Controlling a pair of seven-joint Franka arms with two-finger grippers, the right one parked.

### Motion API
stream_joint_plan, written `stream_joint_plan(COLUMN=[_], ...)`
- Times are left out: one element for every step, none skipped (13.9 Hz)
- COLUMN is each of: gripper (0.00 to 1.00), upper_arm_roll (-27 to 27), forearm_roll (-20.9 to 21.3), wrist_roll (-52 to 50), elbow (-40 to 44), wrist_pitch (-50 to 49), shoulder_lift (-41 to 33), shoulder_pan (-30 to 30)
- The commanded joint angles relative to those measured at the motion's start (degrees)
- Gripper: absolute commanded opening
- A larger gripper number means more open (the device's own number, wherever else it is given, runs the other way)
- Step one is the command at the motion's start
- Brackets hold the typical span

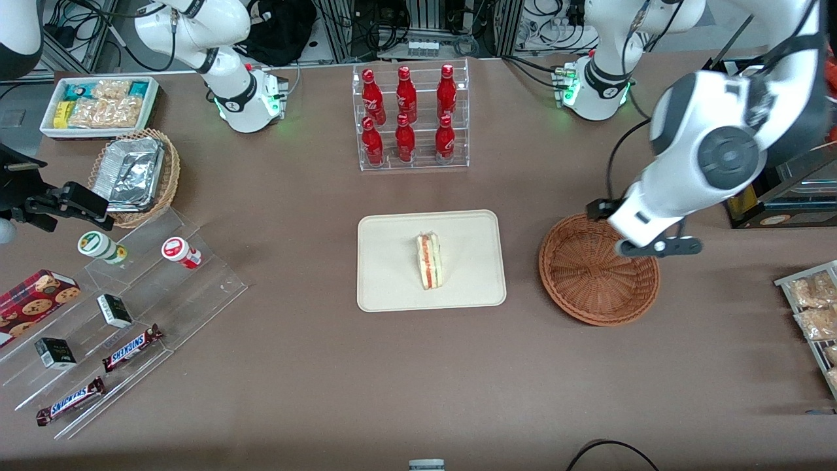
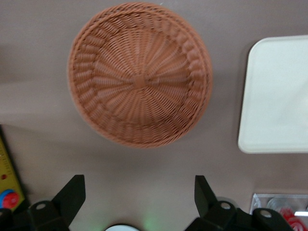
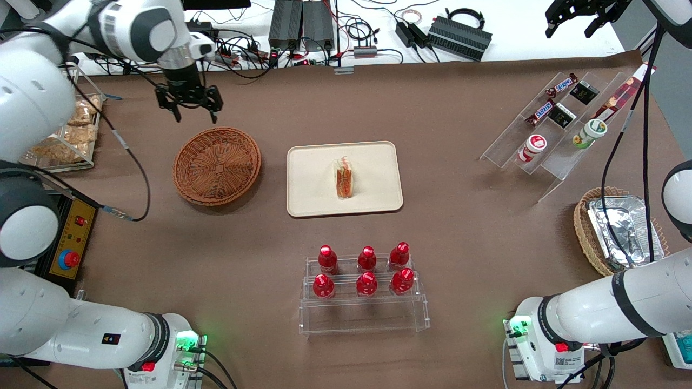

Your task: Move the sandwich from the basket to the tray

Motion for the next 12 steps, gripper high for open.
stream_joint_plan(gripper=[1.0,1.0,1.0,1.0,1.0,1.0,1.0,1.0,1.0,1.0,1.0,1.0], upper_arm_roll=[-4.16,-5.3,-5.75,-5.75,-5.67,-5.23,-4.53,-3.74,-3.47,-3.38,-3.29,-2.86], forearm_roll=[-0.16,-0.16,-0.16,-0.16,-0.16,-0.24,-0.16,-0.24,-0.16,-0.07,0.11,0.28], wrist_roll=[4.46,5.43,6.14,7.54,9.38,10.53,11.23,11.68,11.68,11.68,11.68,11.68], elbow=[-2.1,-1.93,-1.58,-1.4,-0.79,0.0,1.23,2.37,3.17,3.78,4.57,5.54], wrist_pitch=[-2.5,-3.46,-4.34,-5.39,-6.36,-7.76,-8.82,-9.35,-9.62,-9.71,-9.8,-9.8], shoulder_lift=[-4.38,-5.18,-5.71,-6.41,-7.02,-7.47,-7.73,-7.73,-7.91,-8.0,-8.17,-8.09], shoulder_pan=[5.73,8.01,9.17,9.96,10.58,10.76,10.76,10.76,10.76,10.76,10.76,10.76])
